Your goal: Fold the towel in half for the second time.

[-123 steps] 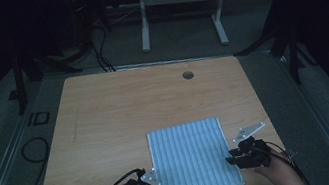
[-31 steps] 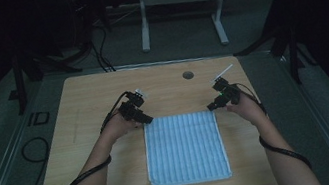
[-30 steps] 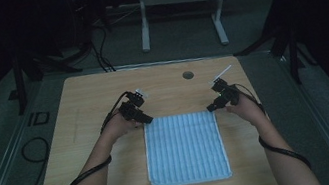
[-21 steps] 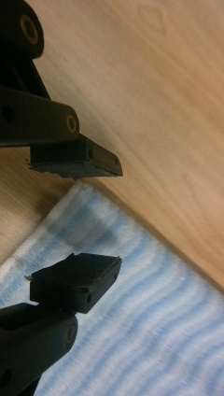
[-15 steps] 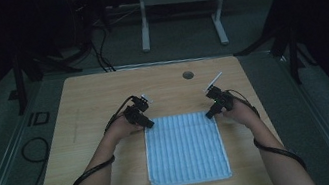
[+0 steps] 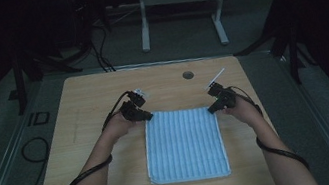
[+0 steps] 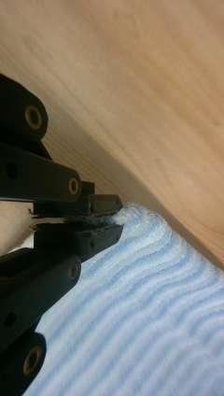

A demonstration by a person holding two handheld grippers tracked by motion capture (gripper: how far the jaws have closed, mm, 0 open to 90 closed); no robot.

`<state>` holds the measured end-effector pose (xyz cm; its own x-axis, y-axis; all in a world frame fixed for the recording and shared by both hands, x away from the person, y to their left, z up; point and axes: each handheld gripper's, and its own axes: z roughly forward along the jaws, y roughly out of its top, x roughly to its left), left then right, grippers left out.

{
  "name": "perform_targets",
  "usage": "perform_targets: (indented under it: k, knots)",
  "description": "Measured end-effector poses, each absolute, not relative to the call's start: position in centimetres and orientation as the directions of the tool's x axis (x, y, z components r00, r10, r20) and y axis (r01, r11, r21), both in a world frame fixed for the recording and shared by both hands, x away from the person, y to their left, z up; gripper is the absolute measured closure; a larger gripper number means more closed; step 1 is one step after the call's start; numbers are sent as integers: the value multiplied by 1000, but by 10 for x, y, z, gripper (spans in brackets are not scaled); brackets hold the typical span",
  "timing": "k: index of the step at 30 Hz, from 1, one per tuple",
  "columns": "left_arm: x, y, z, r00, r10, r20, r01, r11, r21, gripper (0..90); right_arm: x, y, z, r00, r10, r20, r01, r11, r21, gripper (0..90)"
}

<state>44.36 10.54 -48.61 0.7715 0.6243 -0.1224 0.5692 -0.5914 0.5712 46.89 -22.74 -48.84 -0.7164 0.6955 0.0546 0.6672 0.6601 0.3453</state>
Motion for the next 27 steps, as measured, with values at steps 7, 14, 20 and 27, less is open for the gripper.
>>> perform_targets:
  k: [7,14,20,27]
  knots:
    - [419,114,-469,796,593,-120,528,-582,618,851,439,-233,-459,-756,655,14,597,680,427,839]
    - [383,122,-456,830,548,-107,471,-584,660,851,403,-244,-448,-778,628,15,551,670,498,839]
    - [345,123,-456,858,502,-106,429,-588,686,851,357,-254,-444,-798,603,12,507,659,556,839]
    - [305,121,-470,901,414,-127,385,-632,672,849,313,-262,-451,-817,577,6,482,676,558,838]
